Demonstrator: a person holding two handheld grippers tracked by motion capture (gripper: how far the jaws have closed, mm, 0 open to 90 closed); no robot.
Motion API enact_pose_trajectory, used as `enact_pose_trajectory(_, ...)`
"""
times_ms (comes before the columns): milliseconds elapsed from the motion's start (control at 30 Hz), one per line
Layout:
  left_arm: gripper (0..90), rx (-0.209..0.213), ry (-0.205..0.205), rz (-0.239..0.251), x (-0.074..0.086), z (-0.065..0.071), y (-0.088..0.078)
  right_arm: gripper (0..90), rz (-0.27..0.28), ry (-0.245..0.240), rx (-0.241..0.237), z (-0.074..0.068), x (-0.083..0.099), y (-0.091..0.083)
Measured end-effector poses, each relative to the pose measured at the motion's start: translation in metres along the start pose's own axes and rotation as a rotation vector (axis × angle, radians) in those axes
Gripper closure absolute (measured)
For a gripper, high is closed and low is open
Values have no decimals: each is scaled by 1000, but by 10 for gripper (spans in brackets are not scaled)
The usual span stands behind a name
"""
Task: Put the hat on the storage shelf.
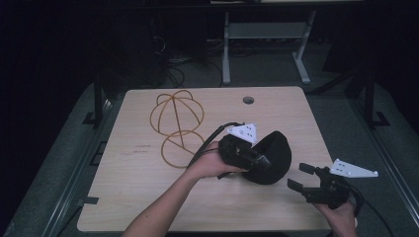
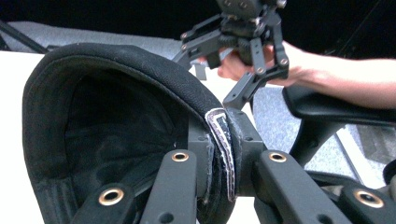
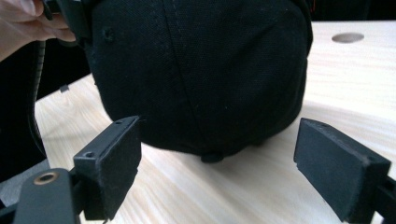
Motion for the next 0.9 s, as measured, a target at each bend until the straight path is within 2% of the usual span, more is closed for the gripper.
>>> enact_pose_trajectory(200,811,18,4,19,-8,2,-1,146,34,-1,-17,0,-5,5)
enact_pose_trajectory(367,812,36,28,18,-13,8,2,164,67,1,-39,2,-9,9)
enact_pose_trajectory(433,812,45,49,15,-17,12,3,241,75,5,-66,4,-8,11)
enact_pose_trajectory(533,812,47,57,11,-19,13,4,351,92,5,-95,3,-7,12)
enact_pose_trajectory(633,813,56,62,11,-21,15,5,473,104,-8,-104,3,-6,13)
enact_pose_trajectory(667,813,54,67,8,-21,16,6,473,104,-8,-104,3,-6,13)
enact_pose_trajectory(767,814,52,70,0,-21,15,7,666,124,-22,-141,1,-6,13)
enact_pose_trajectory(800,814,52,70,0,-21,15,7,666,124,-22,-141,1,-6,13)
enact_pose_trajectory(833,814,51,67,0,-20,15,7,732,135,-37,-138,0,-7,14)
enact_pose_trajectory(900,814,49,66,0,-20,15,6,785,135,-39,-141,-1,-8,15)
Point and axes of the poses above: each handheld gripper's, and its own axes: y roughly forward along the jaws, x roughly out of its underside, z roughly to its right, the point moved 3 cm from there along y, roughly forward along the jaws, and after that the axes turned 1 degree about x, right-handed, at the moved point
